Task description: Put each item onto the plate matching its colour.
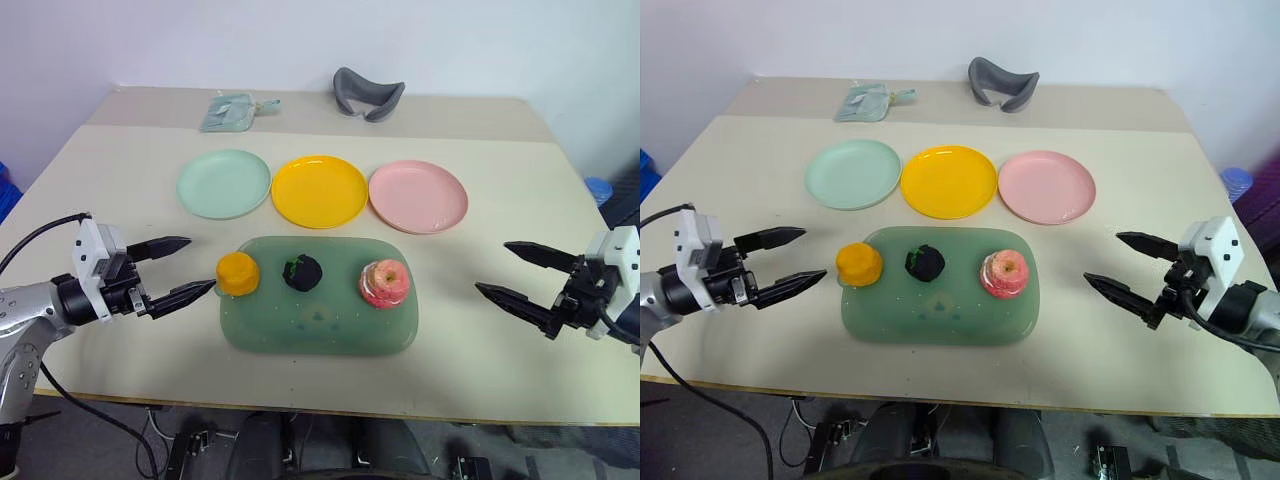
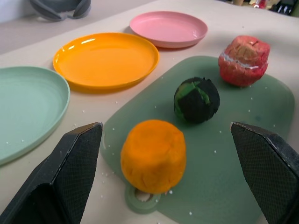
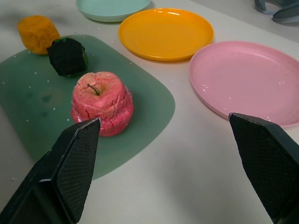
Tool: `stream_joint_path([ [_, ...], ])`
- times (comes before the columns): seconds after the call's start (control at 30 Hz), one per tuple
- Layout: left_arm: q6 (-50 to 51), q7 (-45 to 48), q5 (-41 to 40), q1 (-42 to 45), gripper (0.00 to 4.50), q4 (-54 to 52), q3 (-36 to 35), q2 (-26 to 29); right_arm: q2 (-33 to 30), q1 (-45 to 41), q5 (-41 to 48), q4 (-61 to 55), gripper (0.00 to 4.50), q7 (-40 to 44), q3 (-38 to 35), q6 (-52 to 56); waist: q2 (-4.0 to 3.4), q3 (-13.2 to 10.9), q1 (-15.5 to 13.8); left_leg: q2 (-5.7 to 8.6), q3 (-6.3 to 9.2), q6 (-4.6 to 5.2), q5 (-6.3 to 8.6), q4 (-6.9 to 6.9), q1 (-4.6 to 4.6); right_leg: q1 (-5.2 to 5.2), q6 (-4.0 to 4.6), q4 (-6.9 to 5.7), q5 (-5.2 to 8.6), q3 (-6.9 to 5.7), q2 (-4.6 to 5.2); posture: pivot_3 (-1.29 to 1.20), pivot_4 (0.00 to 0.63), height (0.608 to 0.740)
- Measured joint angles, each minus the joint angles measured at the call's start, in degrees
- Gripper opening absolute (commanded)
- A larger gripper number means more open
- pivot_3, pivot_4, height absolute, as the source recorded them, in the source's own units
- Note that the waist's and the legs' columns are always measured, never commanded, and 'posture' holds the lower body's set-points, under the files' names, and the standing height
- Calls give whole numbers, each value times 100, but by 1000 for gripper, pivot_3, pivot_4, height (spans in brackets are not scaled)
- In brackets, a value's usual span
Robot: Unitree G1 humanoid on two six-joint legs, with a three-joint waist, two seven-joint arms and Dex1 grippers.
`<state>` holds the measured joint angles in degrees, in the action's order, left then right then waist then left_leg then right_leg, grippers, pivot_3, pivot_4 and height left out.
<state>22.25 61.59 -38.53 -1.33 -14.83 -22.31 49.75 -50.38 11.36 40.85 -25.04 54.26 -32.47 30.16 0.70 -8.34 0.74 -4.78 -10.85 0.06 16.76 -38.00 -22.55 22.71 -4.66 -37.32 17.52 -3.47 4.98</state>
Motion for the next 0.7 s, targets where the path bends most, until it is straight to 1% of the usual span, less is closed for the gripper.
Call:
stream_joint_path([
  [0.37,98,-79,63,171,4500,-5,79,-42,0,-70,-5,-161,4476,-123,10,150,0,0,2,1,0,0,-1,0,0,0,-1,0,0,0,-1,0,150,740],
  [0.47,88,-156,209,197,4500,-1,177,-88,0,-195,-10,-217,4476,-165,90,150,0,0,2,1,0,0,-1,0,0,0,-1,0,0,0,-2,0,150,740],
  [0.6,49,-275,329,349,4500,2,337,-222,2,-438,-11,-234,4476,-184,351,150,0,0,-2,2,0,0,-1,-1,0,0,-1,0,-1,0,-2,0,150,740],
  [0.7,107,-395,387,543,4500,18,419,-275,7,-989,-3,-206,4476,-167,756,148,0,0,16,2,0,-1,-1,-2,1,0,-1,-1,-1,0,-5,0,150,740],
])
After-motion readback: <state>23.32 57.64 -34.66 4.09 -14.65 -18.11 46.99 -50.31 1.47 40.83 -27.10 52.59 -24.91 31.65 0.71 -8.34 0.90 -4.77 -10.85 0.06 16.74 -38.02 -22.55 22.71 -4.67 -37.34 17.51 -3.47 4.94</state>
